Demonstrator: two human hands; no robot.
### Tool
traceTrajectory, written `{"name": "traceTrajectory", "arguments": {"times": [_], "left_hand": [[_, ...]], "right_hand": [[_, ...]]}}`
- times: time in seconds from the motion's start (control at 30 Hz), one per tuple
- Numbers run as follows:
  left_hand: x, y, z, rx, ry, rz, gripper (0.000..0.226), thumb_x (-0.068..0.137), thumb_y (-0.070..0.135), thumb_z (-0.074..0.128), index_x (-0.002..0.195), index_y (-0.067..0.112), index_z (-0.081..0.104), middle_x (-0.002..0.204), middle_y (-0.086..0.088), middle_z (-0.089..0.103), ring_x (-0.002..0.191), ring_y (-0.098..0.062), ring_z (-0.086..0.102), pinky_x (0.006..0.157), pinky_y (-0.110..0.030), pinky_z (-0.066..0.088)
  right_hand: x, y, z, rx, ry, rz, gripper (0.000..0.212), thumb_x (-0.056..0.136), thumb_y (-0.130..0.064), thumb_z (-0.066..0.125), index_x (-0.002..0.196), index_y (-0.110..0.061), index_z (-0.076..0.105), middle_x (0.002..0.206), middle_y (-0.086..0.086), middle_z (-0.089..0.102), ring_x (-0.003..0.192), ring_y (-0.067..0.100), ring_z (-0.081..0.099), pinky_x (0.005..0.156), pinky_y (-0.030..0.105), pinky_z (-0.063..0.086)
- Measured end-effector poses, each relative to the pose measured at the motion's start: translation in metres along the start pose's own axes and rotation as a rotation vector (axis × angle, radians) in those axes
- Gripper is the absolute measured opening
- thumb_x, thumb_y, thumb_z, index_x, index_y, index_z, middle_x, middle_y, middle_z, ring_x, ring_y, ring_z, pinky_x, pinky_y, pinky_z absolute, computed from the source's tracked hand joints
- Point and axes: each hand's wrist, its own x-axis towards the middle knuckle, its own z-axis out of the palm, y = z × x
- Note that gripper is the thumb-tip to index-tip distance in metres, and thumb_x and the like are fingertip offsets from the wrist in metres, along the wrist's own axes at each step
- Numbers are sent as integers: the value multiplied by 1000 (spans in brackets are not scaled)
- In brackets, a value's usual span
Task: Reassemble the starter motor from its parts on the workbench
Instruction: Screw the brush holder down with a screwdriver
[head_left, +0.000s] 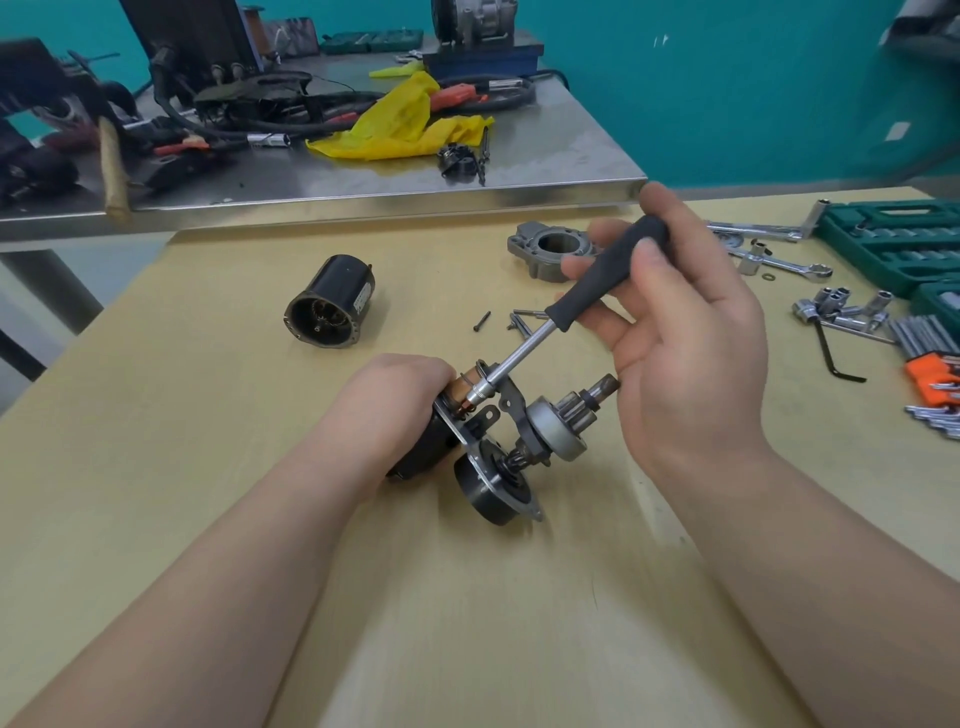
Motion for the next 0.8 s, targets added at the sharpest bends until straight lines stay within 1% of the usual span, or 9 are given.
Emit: {"name": "traceTrajectory", "arguments": {"times": [0.07,0.17,0.23,0.3,0.4,0.47,0.57,0.67,0.8], "left_hand": [[0,0,-1,3,-8,-2,26,101,1,49,117,8,68,115,-14,66,110,-33,61,80,-31,42],[0,0,-1,25,-12,6,26,101,1,49,118,10,67,115,-13,65,110,-32,60,80,-31,41],[0,-1,-1,44,-5,19,25,102,2,49,117,11,66,111,-10,63,108,-30,59,77,-30,38],[0,-2,-1,54,1,23,24,102,3,49,116,12,66,104,-7,59,103,-27,57,74,-30,36],[0,0,-2,42,-10,12,25,101,3,50,117,10,67,107,-9,61,107,-30,60,78,-31,41],[-1,1,-3,24,-21,-2,26,101,2,50,119,10,67,111,-12,64,110,-32,61,82,-31,44],[-1,1,-2,14,-21,-5,26,101,2,51,118,12,68,109,-10,63,109,-32,61,79,-30,42],[-1,2,-2,-1,-18,-14,16,100,2,53,107,12,64,105,-11,62,107,-33,62,76,-32,41],[0,3,-2,-50,-22,-41,13,100,1,55,98,12,62,104,-14,64,108,-36,63,86,-38,50]], "right_hand": [[0,-2,0,-37,-37,-28,45,103,-7,57,148,-11,56,122,13,74,108,33,77,89,49,64],[-1,-3,3,-110,-13,-75,36,99,-10,70,133,-20,63,102,-6,76,97,20,78,83,45,66],[0,-3,4,-140,12,-82,33,97,-14,74,126,-24,64,90,-12,74,92,15,76,79,48,67],[-1,-2,4,-124,21,-79,31,100,-16,71,129,-23,65,92,-10,74,94,18,76,80,49,67],[-2,-2,2,-18,4,-36,38,104,-14,58,141,-13,63,118,12,74,111,32,75,89,53,64],[-2,-4,1,-2,-31,-28,42,105,-7,53,147,-8,57,124,17,72,112,38,75,93,54,63],[-1,-9,3,24,-45,-8,38,99,-7,64,137,-13,62,110,9,73,104,30,77,90,48,63],[0,-8,4,32,6,11,33,92,-10,76,123,-16,67,97,3,67,93,17,75,84,45,63],[2,-5,1,44,-5,20,33,103,-14,67,135,-14,66,102,8,71,100,30,74,85,50,64]]}}
